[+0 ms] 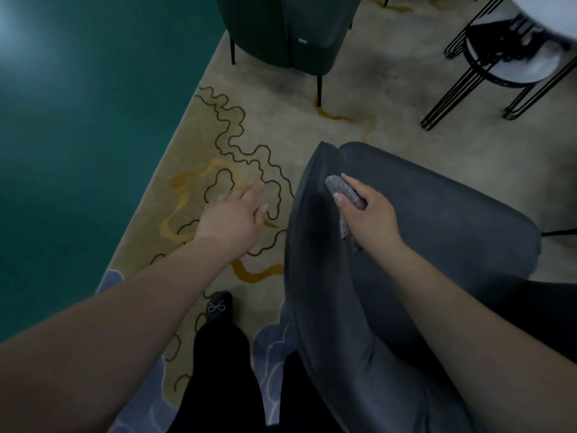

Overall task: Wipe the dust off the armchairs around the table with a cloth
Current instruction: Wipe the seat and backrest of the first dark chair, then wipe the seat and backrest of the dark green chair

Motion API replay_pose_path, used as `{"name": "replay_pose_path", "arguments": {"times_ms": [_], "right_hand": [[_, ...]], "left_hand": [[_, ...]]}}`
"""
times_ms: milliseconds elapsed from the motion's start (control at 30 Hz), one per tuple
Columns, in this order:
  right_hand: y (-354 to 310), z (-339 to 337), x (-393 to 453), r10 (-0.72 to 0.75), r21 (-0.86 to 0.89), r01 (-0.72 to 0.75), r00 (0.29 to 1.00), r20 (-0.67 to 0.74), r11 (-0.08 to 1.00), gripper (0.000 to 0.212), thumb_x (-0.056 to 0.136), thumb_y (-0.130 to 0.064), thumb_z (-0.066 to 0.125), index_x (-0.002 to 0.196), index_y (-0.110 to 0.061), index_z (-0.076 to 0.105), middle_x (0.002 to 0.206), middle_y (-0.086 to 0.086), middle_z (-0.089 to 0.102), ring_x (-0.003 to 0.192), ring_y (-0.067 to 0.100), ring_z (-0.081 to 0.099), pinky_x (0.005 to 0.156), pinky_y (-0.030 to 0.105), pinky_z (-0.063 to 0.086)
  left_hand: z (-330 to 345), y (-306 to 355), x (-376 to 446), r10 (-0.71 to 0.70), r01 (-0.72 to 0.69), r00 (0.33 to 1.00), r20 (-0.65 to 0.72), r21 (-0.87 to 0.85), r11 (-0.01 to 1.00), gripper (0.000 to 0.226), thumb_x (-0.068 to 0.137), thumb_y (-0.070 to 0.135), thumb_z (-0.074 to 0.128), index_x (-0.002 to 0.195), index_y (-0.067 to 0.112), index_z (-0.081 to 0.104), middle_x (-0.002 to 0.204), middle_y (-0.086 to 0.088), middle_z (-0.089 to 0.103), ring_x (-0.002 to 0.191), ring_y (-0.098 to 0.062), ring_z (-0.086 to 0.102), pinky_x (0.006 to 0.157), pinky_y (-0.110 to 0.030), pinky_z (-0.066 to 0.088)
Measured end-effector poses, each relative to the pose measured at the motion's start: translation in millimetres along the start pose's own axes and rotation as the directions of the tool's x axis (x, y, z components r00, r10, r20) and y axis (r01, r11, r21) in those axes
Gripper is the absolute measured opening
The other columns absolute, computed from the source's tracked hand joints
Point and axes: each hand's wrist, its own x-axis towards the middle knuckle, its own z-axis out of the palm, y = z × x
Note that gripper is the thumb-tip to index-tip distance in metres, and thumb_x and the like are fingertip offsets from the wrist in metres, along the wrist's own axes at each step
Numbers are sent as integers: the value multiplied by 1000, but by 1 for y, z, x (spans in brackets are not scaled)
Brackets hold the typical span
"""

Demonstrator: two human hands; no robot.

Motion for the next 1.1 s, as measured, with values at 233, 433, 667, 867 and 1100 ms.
{"name": "replay_pose_path", "arguments": {"times_ms": [233,433,667,867,1100], "right_hand": [[-84,45,-2,-34,17,36,993,-113,999,35,94,-29,58,129,-22,60,113,-11,62,92,-13,55,77,-5,34],[-146,96,11,1,-51,-9,989,-149,999,36,94,-33,56,130,-27,59,122,7,59,84,1,62,70,2,44],[-182,131,28,73,-64,-92,965,-253,994,37,91,-37,58,127,-31,60,125,6,59,104,12,59,96,23,45],[-200,123,78,112,-72,-138,949,-293,988,36,90,-37,59,125,-28,62,119,1,63,110,15,57,91,23,44],[-208,91,181,128,-109,-165,950,-285,980,36,92,-37,56,126,-27,61,118,-4,65,104,14,59,78,18,38]], "left_hand": [[-59,-79,3,128,-139,990,60,250,958,55,99,45,27,149,24,24,156,0,27,140,-24,26,114,-44,24],[-116,-142,8,215,-220,975,51,313,924,56,99,45,25,150,24,23,156,2,25,141,-22,24,116,-43,19],[-154,-189,40,271,-272,961,50,345,898,54,100,44,24,150,24,23,157,3,24,143,-19,21,118,-42,15],[-173,-184,100,289,-288,956,54,354,890,55,100,44,25,150,22,24,157,2,24,143,-21,20,118,-42,13],[-198,-149,201,326,-331,942,77,362,872,56,99,45,22,151,22,19,157,2,24,144,-20,18,117,-40,12]]}}
